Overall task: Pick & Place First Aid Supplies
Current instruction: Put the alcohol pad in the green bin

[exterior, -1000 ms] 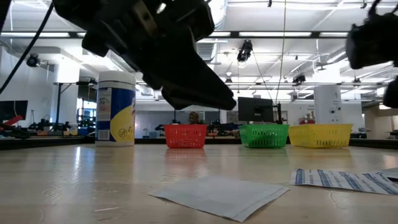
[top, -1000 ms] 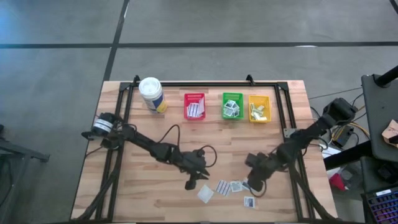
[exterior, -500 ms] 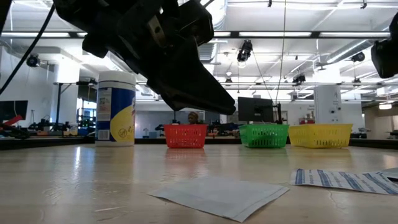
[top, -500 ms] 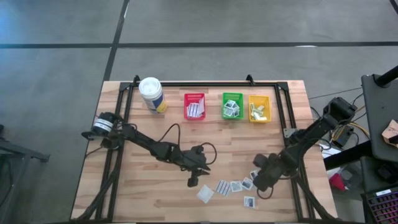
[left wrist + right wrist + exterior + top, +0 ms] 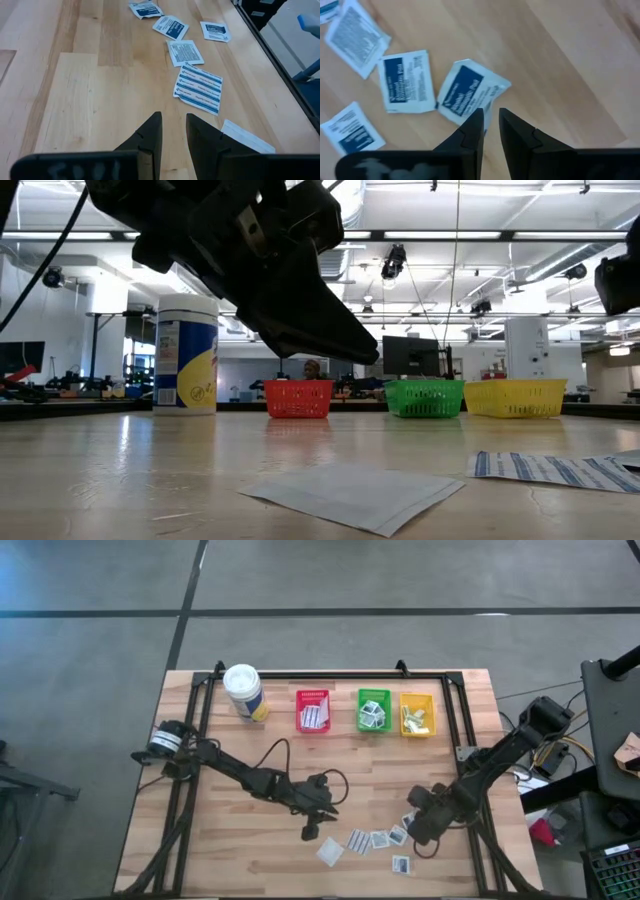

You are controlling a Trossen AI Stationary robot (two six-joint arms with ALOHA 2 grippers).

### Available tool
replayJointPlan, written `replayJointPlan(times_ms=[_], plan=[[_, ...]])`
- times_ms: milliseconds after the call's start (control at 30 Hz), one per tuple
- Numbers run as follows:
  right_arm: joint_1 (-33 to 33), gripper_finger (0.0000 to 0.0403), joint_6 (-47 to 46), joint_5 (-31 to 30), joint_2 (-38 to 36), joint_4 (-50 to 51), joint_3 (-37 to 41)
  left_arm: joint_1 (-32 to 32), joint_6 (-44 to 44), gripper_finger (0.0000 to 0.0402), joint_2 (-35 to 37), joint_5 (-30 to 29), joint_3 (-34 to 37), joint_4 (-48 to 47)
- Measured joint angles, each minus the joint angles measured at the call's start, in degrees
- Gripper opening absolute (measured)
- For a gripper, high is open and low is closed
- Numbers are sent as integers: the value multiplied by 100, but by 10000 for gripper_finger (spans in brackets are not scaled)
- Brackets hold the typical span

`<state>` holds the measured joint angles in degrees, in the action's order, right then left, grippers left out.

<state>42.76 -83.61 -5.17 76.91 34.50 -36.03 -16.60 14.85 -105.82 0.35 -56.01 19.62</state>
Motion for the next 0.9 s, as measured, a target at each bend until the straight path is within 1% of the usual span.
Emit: replayJointPlan(times_ms=[267,400,600,733,900], plan=[[-1,76,-24,-16,243,-36,48,0,-4,81,2,-1,4,-9],[-2,83,-41,88,402,-60,47,0,-7,81,7,-1,4,-11],[-2,91,-42,134,451,-72,33,2,-15,81,9,-3,7,-13],[-4,88,-110,138,459,-77,33,2,-15,81,9,-4,7,-13],[-6,72,-399,141,580,-66,32,2,-15,81,9,-5,7,-13]])
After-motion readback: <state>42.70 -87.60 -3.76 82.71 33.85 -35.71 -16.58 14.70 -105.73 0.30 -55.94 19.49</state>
